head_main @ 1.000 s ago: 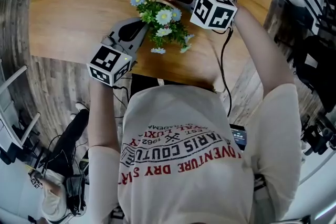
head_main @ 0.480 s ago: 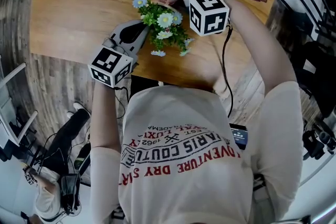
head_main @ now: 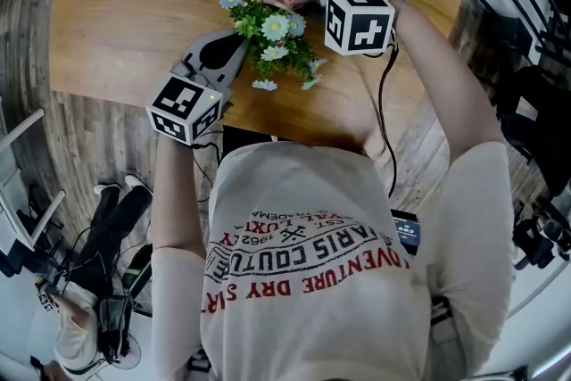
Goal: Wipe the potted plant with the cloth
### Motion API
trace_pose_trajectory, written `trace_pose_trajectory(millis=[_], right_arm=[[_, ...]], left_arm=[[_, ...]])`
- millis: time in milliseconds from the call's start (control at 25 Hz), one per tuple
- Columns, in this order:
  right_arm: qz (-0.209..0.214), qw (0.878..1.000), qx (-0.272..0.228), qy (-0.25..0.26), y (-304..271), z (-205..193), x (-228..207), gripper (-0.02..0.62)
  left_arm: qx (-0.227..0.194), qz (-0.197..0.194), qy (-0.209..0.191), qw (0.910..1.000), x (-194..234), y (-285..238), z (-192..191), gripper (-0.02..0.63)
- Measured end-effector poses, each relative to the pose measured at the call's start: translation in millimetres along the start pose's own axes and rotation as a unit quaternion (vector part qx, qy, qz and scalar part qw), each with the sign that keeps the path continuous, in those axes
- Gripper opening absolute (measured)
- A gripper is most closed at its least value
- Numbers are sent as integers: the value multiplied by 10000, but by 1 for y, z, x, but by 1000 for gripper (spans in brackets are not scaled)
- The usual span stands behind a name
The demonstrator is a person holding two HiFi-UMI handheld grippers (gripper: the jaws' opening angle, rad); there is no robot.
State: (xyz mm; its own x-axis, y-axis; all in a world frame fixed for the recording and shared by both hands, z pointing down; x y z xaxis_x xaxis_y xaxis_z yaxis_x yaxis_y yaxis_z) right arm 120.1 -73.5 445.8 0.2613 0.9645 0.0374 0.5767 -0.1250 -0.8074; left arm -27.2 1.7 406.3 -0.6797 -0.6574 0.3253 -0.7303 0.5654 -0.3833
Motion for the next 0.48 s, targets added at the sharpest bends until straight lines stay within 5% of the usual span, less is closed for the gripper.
trace_pose_trajectory(millis=[480], right_arm=[[87, 9862, 283, -1631, 4, -4, 25, 43]], left_arm=[[9, 81, -80, 9999, 2, 2, -1, 14]])
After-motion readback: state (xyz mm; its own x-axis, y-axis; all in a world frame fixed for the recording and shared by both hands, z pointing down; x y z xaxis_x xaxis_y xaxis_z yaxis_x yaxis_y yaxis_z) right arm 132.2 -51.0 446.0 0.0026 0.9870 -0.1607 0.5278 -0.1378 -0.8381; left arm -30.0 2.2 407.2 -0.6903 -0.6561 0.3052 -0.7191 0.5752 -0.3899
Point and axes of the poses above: the fingertips, and each gripper's own axes: y backward along the fingers, x to its left, z out of its top, the point moved 7 cm from there along y, backward along the fingers, and after that the axes turned 8 degrees about -x, right-handed, at the moved point
